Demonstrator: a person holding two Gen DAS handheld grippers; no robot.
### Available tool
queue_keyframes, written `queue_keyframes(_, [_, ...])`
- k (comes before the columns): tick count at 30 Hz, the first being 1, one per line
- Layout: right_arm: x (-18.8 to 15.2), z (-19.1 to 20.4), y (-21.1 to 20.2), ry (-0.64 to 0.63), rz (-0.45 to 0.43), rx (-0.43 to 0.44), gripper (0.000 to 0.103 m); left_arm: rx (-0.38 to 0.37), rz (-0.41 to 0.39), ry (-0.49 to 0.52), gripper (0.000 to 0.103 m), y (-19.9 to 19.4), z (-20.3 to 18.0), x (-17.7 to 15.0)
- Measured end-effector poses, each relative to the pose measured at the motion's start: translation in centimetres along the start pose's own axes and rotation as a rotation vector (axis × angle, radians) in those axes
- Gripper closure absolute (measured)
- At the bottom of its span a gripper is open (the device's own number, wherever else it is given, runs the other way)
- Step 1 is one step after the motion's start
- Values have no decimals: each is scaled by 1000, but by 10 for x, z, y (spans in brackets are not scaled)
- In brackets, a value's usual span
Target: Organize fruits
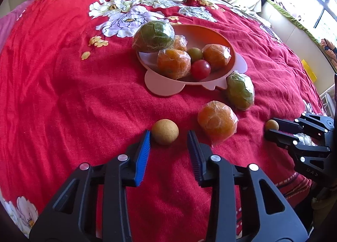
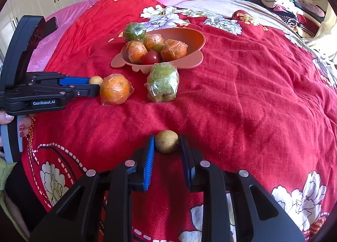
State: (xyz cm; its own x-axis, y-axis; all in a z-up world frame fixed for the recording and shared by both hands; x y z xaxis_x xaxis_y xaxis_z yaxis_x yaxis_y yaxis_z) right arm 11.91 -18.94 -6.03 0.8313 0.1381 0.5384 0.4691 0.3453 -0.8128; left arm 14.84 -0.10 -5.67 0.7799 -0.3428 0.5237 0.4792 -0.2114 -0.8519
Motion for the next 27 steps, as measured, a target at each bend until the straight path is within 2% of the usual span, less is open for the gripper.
queue_keyframes(4, [1, 1, 1, -4, 0, -3, 80, 8, 1, -4, 83, 4, 2, 2])
queue_keyframes(13, [6, 3, 0, -10, -1, -5, 80, -14, 1, -21, 83, 7, 7, 6])
queue_keyframes(27, [17, 15, -22, -26, -49, 20, 80, -23, -52, -22, 83, -24, 3, 9])
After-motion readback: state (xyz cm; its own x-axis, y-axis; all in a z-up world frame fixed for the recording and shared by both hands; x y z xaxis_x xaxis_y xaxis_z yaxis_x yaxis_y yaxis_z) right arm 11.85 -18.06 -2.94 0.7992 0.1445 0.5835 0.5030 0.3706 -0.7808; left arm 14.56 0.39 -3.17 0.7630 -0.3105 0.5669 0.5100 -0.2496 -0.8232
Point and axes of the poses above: each gripper's, at about its wrist camera, not at the fingertips, and y roughly the way its jaws point, z to its left, x to its top, the point moved 1 cm from there along y, roughly the way its jaws point, and after that the axes turned 13 degrees about y, right-handed, at the moved point
